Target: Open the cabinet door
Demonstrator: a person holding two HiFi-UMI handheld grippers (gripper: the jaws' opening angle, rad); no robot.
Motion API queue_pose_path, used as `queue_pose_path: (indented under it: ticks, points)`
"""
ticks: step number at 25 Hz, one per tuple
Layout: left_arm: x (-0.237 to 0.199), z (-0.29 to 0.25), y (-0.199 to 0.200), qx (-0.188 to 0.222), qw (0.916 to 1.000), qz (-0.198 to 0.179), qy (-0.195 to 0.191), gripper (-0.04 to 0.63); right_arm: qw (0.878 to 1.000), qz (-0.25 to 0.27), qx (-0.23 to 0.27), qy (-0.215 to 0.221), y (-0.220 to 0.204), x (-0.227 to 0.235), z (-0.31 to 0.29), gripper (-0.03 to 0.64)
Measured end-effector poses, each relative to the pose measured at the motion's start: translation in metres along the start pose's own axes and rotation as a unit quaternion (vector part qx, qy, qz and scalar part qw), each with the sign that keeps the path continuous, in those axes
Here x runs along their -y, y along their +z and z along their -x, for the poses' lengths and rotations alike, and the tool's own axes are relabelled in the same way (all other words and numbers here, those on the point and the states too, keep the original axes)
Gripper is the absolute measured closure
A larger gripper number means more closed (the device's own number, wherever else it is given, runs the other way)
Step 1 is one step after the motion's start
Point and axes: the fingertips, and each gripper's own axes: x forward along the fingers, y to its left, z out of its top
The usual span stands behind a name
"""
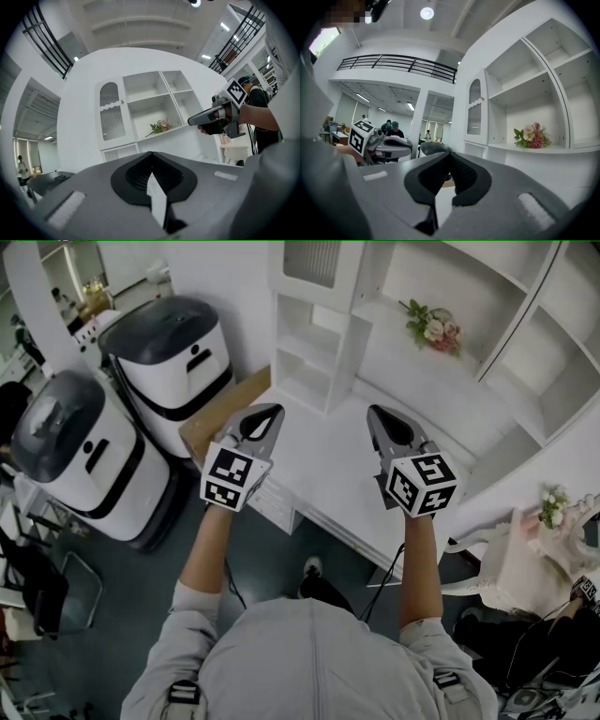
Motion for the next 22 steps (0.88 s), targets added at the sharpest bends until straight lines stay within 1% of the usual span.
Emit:
queue_pose_path:
  ticks: [6, 10, 15, 19, 22]
  points:
    - [-0.028, -0.044, -0.013, -0.007, 0.9999, 0.007, 0.000, 0.578, 1.000, -0.009, 0.005, 0.004, -0.006, 0.033, -0.040, 0.615]
    - [-0.048, -0.078, -0.006, -0.010, 0.9999, -0.001, -0.001, 0.578, 1.000, -0.018, 0.019, 0.013, 0.004, 0.062, -0.070, 0.615]
    - [-0.072, -0.124, 0.013, 0.000, 0.9998, -0.018, -0.001, 0.578, 0.999, -0.019, 0.030, 0.018, 0.024, 0.104, -0.105, 0.615]
    - [-0.096, -0.156, 0.027, 0.026, 0.9997, 0.000, 0.006, 0.578, 0.996, -0.034, 0.053, 0.056, 0.049, 0.123, -0.128, 0.615]
    - [-0.111, -0.179, 0.038, 0.038, 0.9992, -0.005, 0.009, 0.578, 0.996, -0.032, 0.063, 0.063, 0.066, 0.139, -0.146, 0.615]
